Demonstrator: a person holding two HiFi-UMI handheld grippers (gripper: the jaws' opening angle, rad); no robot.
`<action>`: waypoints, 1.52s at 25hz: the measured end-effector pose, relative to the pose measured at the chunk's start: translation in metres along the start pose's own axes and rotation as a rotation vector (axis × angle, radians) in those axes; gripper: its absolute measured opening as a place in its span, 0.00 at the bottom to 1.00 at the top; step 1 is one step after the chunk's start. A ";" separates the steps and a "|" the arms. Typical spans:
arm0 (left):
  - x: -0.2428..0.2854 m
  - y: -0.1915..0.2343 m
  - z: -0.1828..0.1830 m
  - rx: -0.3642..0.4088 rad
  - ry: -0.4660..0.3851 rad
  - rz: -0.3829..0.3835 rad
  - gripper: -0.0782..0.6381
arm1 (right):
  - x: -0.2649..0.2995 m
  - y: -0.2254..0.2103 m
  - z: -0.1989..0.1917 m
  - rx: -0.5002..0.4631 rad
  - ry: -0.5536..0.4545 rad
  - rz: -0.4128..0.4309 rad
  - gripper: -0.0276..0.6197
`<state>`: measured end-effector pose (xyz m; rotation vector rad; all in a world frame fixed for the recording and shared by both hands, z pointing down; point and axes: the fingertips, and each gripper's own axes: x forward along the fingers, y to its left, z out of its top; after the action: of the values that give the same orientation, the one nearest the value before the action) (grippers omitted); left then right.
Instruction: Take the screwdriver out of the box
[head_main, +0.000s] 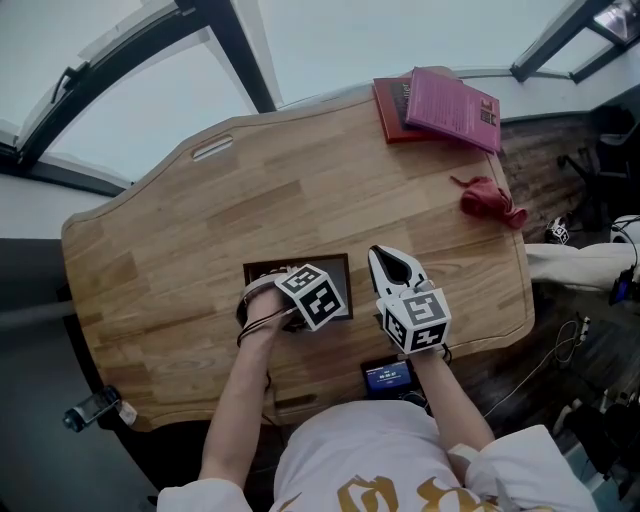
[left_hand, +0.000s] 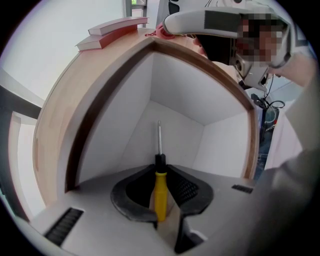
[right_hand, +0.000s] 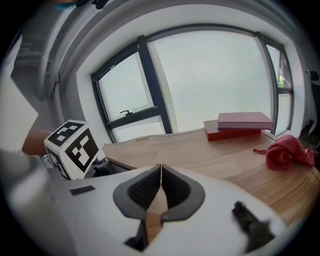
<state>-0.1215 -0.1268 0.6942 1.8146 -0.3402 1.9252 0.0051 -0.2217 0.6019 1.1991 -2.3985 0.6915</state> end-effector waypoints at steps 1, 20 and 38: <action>0.000 0.000 0.000 0.001 0.001 -0.003 0.22 | 0.000 -0.001 0.001 -0.001 -0.001 -0.001 0.09; -0.017 -0.004 0.000 0.006 -0.051 0.002 0.22 | -0.017 0.000 0.009 -0.019 -0.025 -0.002 0.09; -0.049 -0.007 -0.007 -0.091 -0.197 0.094 0.22 | -0.050 0.021 0.013 -0.065 -0.052 0.005 0.09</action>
<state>-0.1229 -0.1254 0.6439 1.9635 -0.5781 1.7636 0.0149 -0.1862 0.5595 1.1986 -2.4480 0.5857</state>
